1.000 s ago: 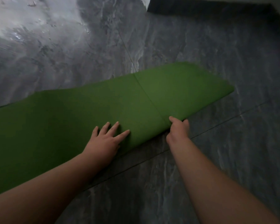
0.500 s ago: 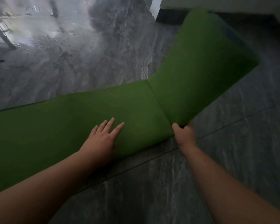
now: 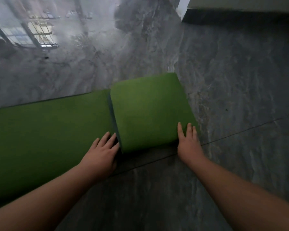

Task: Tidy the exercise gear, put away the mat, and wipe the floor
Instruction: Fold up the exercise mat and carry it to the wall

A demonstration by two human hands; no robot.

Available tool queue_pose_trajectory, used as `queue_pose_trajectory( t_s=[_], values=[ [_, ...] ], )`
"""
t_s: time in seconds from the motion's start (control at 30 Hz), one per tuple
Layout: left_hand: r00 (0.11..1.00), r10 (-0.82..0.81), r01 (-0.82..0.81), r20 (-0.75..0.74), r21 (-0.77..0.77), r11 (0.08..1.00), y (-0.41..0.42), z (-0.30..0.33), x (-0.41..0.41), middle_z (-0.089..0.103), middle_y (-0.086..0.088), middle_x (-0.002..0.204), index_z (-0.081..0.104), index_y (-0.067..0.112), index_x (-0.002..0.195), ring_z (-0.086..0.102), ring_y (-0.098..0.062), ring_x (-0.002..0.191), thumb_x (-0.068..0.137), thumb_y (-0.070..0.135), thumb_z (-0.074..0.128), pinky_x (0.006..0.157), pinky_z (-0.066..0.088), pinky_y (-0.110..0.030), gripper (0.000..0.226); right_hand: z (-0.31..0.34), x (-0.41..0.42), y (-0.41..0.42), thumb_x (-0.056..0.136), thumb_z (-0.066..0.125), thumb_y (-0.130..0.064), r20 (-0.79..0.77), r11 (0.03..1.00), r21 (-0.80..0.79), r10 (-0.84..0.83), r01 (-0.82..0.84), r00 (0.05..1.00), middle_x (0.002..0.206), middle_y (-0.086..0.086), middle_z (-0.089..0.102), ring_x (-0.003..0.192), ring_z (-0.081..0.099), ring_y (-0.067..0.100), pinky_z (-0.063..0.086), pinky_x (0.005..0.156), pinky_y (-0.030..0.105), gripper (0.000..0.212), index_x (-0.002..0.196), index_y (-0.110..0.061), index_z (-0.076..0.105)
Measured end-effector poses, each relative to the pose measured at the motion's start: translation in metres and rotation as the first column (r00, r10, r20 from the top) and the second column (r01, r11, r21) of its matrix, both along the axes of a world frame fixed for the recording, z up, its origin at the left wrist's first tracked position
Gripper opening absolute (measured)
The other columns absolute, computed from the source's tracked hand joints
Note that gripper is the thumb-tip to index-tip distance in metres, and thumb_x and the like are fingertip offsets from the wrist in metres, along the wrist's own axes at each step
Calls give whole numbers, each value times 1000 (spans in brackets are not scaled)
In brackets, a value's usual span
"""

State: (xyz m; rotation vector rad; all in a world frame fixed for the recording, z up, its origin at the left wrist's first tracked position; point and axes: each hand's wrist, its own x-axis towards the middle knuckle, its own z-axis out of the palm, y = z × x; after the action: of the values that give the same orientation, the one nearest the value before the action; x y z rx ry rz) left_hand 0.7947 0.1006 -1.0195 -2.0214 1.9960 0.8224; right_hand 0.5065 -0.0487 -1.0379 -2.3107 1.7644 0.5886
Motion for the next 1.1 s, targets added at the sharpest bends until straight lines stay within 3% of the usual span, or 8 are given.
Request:
queue_pose_trajectory(
  t_s=[0.07,0.13,0.3,0.4,0.53,0.8,0.93,1.1],
  values=[
    [1000,13,-13,-7,-4,1000,7,1,2,-12,-2,166,2,30,158,-11,-27,153,100,41,37,124,2,-47,69,4,13,4,90,42,-14,-107,1000,-12,-1,-1,994,162,24,-8,149,-1,43,14,119,58,85,155,-11,-14],
    [999,37,-37,-17,-21,999,12,2,4,-9,-2,167,3,31,158,-9,-27,153,99,39,39,124,3,-46,69,10,32,10,85,50,-18,-84,988,-100,108,-117,991,163,23,-5,150,3,41,12,118,61,91,156,-4,-4],
    [996,83,-84,-17,-23,996,21,6,13,-7,-2,167,0,33,158,-7,-25,153,99,34,42,124,3,-45,72,15,92,44,68,62,-31,129,791,-180,608,-585,783,165,2,4,150,11,38,11,111,72,103,156,-30,8],
    [995,104,-104,1,-21,994,28,6,20,-6,-4,167,-2,33,157,-7,-26,153,97,32,44,124,4,-45,75,8,110,60,78,61,-28,136,782,-157,622,-604,771,163,1,-1,150,9,38,5,106,78,98,155,-30,1],
    [994,111,-110,16,-4,994,39,5,28,-6,-4,167,-6,35,157,-7,-27,153,97,32,44,124,4,-46,77,-2,109,69,91,45,-15,81,782,-5,621,-623,780,162,-2,-21,149,-18,35,-11,106,75,92,149,-39,-23],
    [998,-26,23,52,57,998,63,11,58,-13,-4,166,-12,37,155,-12,-28,152,99,32,42,124,-1,-44,78,-3,118,74,90,41,-4,43,810,127,572,-572,819,163,-4,-23,149,-23,32,-10,109,72,94,150,-43,-21],
    [973,-209,203,98,71,977,64,38,84,-15,-4,165,-14,37,155,-13,-29,152,99,32,43,124,2,-49,79,12,134,76,95,37,-11,-48,792,249,585,-558,810,160,4,-30,146,-25,41,-4,107,77,85,152,-31,-22],
    [977,-199,194,77,66,979,67,50,93,-14,-4,166,-13,39,154,-10,-30,152,98,30,44,123,5,-51,81,27,154,76,96,47,-54,-102,795,297,577,-529,810,161,9,-28,148,-14,44,16,108,74,93,153,-25,-20]
  ],
)
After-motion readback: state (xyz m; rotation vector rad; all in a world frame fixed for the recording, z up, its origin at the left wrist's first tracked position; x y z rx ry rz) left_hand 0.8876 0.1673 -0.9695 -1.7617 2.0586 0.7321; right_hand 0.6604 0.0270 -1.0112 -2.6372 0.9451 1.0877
